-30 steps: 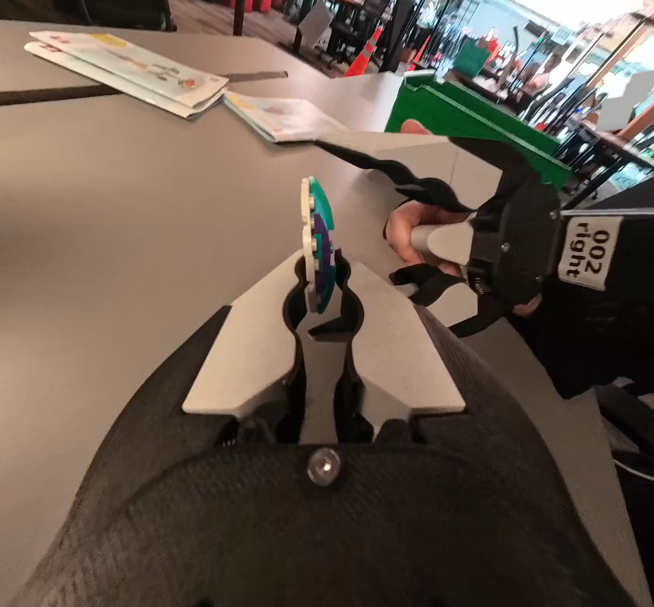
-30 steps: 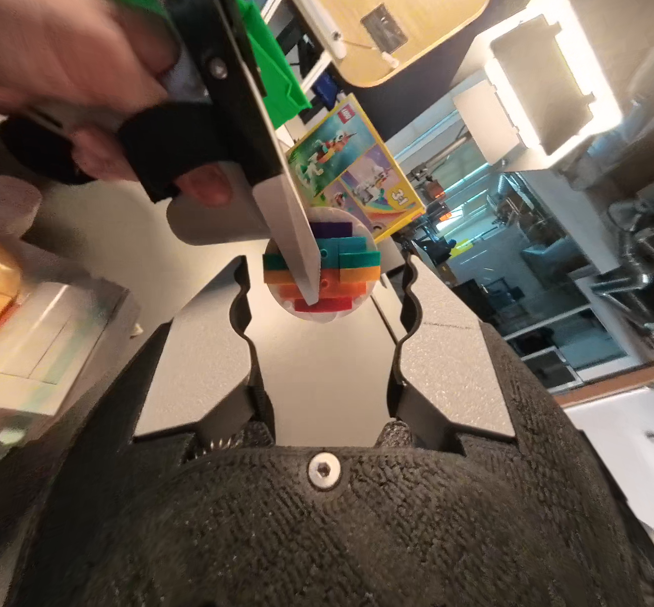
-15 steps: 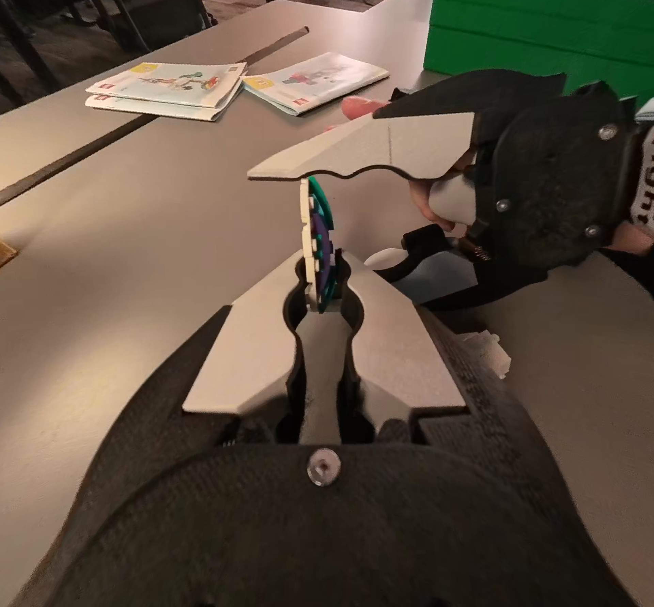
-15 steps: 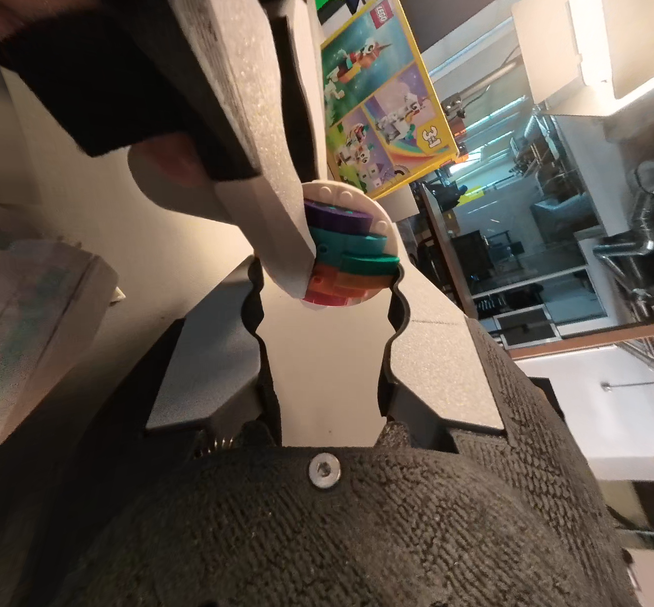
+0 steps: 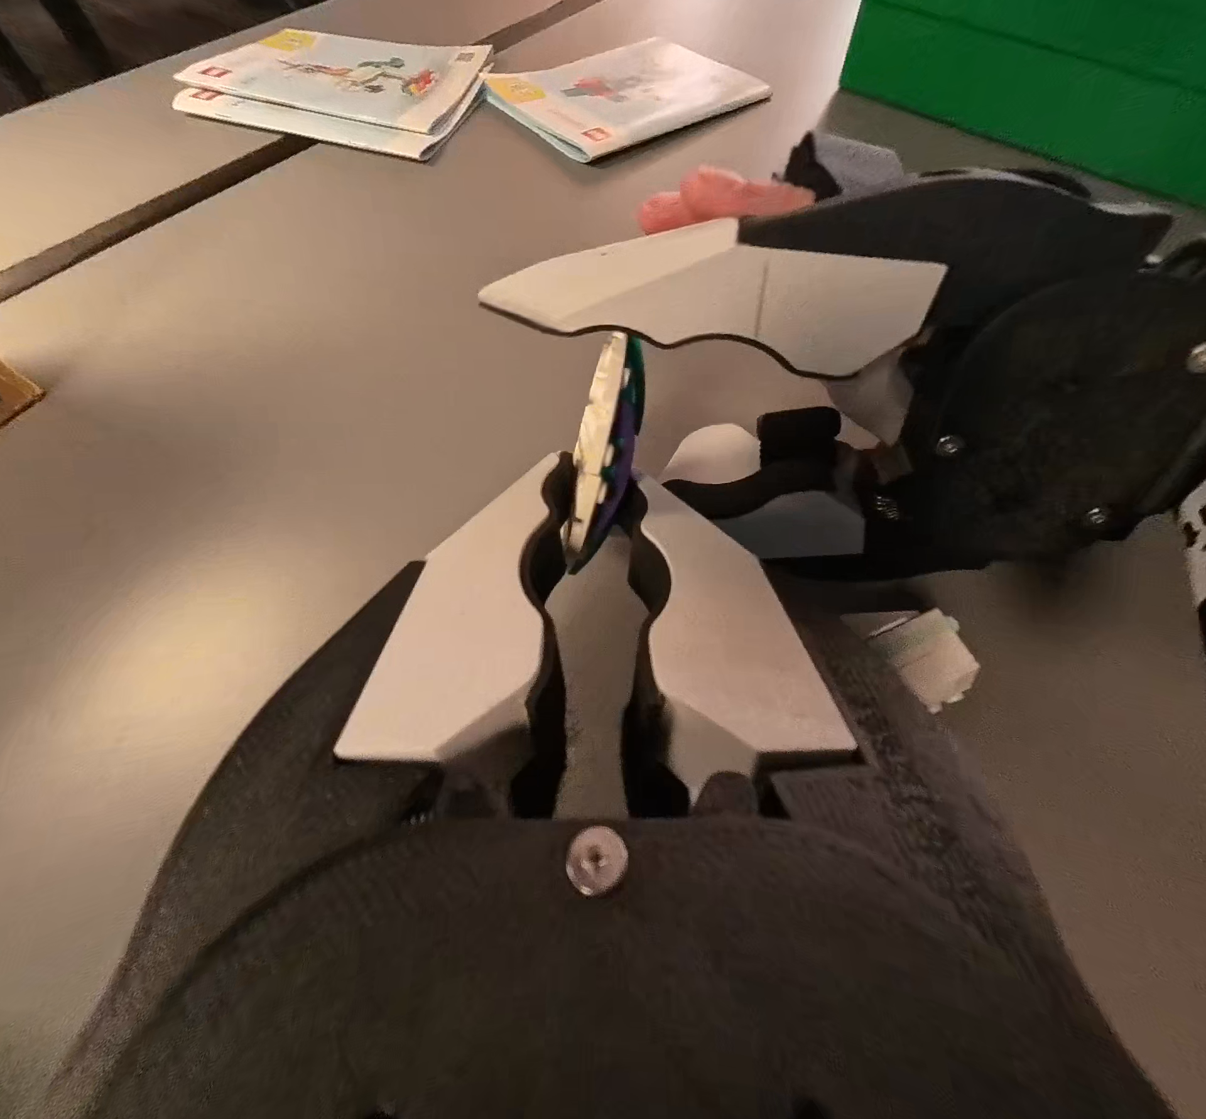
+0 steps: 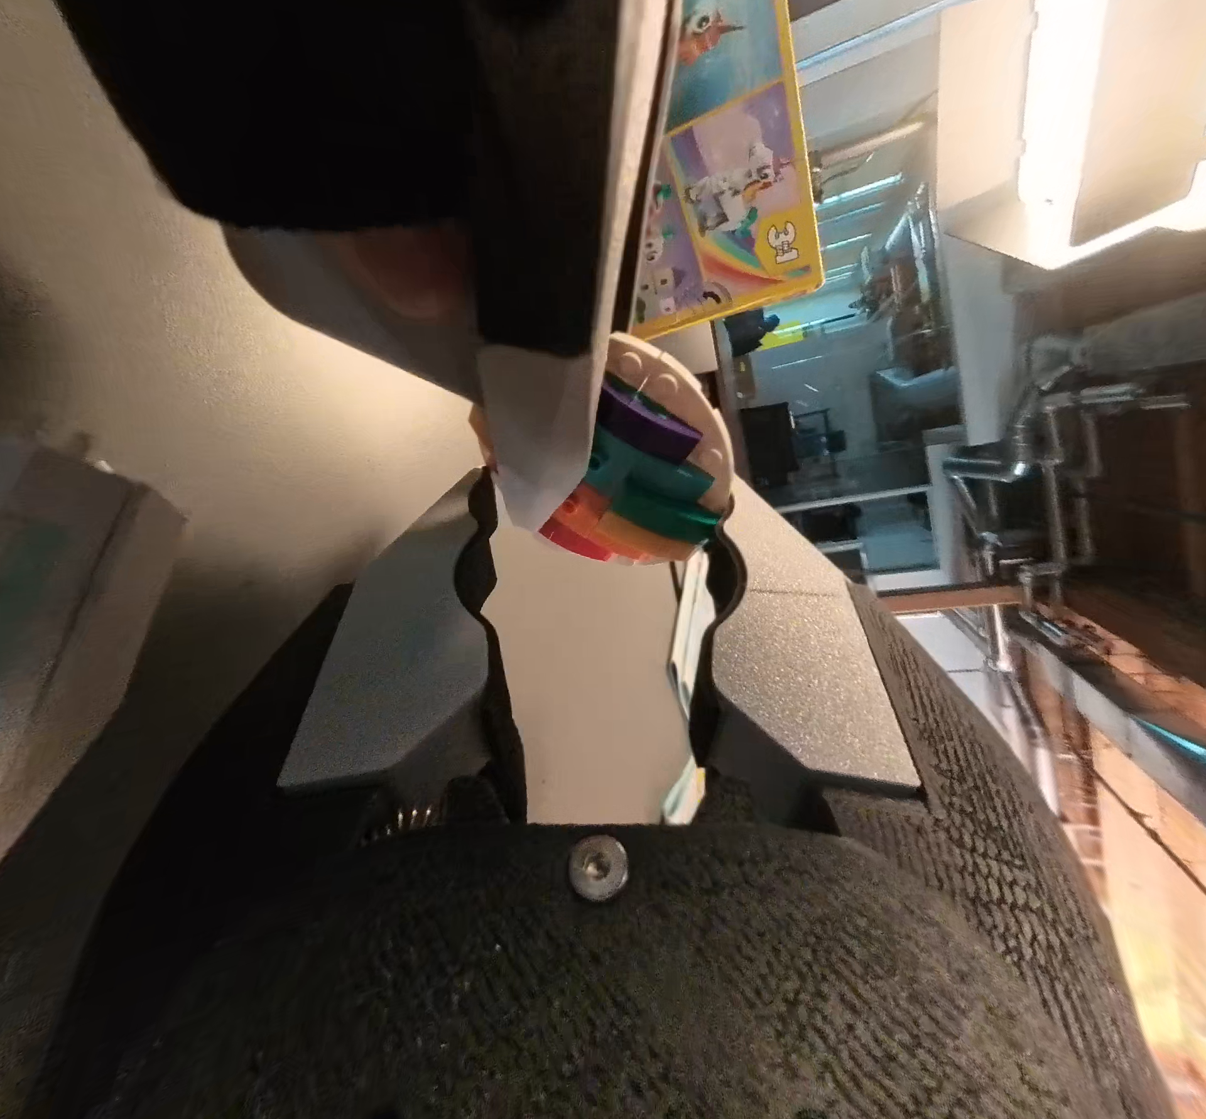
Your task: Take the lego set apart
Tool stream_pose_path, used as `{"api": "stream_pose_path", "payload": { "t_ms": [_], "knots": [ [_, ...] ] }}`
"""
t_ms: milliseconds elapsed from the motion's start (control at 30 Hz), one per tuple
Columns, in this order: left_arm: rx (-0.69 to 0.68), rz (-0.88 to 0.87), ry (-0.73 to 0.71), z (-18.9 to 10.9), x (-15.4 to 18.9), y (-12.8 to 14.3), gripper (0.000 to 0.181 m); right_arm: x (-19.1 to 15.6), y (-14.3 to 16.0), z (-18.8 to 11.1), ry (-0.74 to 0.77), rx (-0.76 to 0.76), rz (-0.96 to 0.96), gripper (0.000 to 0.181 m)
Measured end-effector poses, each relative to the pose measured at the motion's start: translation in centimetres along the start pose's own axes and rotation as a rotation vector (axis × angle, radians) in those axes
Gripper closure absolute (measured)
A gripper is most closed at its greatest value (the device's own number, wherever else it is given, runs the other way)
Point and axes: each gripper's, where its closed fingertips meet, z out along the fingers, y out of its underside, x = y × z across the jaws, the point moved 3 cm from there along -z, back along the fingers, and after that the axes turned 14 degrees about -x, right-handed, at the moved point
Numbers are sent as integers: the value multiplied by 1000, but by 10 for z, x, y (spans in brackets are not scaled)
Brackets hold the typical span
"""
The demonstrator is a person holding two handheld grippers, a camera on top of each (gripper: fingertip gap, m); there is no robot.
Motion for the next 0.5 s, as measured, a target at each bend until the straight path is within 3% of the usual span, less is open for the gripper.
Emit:
{"api": "stream_pose_path", "payload": {
  "t_ms": [133,500],
  "knots": [
    [25,-8,38,-1,5,-3,169,0,3,2,-25,12,33,104],
    [104,-90,154,-5,5,-5,169,3,2,-3,12,25,16,112]
  ]
}}
